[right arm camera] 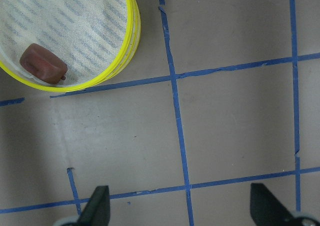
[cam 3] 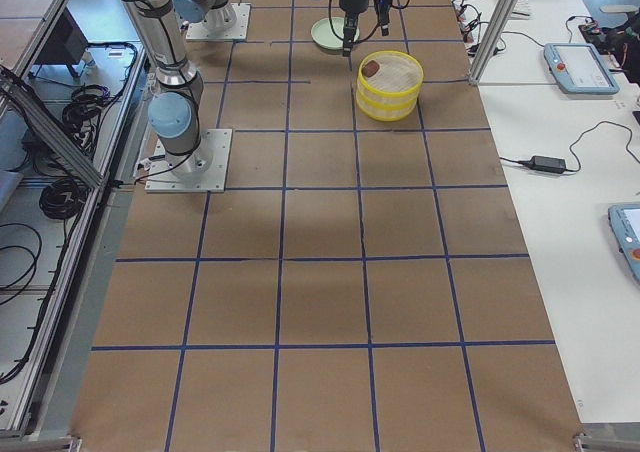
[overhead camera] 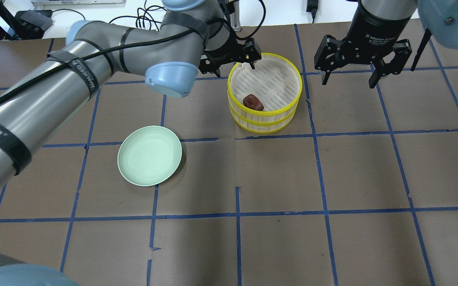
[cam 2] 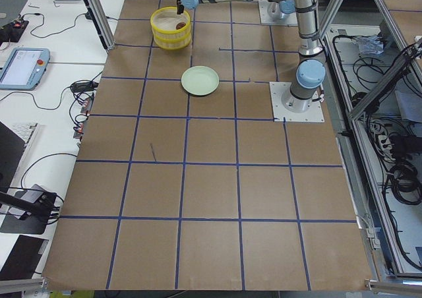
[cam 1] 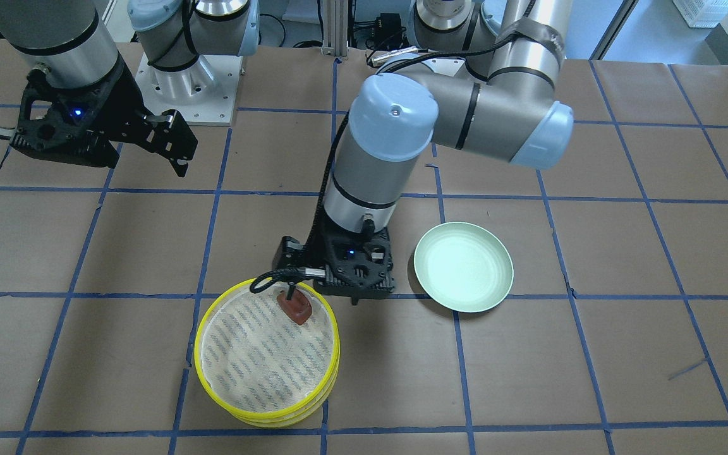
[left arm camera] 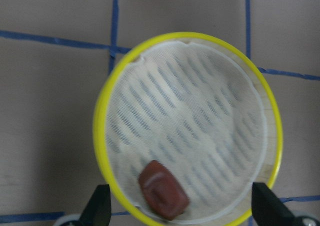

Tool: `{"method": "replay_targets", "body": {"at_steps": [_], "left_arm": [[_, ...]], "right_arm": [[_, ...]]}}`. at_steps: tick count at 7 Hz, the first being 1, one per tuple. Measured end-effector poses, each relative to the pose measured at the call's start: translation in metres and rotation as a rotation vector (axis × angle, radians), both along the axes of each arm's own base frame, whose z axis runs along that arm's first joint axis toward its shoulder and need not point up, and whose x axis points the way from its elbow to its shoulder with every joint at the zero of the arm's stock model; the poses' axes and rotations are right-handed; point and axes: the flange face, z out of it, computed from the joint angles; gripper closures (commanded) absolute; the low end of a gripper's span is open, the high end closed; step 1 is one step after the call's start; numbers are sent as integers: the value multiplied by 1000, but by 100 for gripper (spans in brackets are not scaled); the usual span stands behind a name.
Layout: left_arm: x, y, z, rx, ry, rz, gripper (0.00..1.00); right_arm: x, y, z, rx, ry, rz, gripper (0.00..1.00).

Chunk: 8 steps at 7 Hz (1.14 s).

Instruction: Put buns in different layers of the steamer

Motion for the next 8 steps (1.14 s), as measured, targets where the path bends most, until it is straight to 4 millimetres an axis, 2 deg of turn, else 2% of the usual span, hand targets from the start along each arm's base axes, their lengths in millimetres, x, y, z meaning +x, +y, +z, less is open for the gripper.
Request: {"method": "replay_targets", "body": {"at_steps": [1, 2, 3, 4, 6, 7, 8], "left_arm": [[53, 1, 26, 33, -34, -38, 0], [103, 18, 56, 97, -40, -59, 0], [135, 40, 76, 166, -41, -59, 0], [156, 62, 88, 240, -41, -43, 0], [170, 108, 92, 360, -52, -34, 0], [174, 118, 86, 377, -86, -45, 0], [180, 119, 83, 370, -118, -59, 0]], "right_arm": [[1, -3, 1, -19, -3, 3, 0], [1, -6, 4, -38, -4, 6, 0], [2, -7, 5, -46, -2, 8, 0], [2, -8, 5, -53, 0, 13, 0], [1, -11, 4, -81, 1, 26, 0], [2, -12, 4, -89, -4, 26, 0], [3, -12, 5, -97, -10, 23, 0]]}}
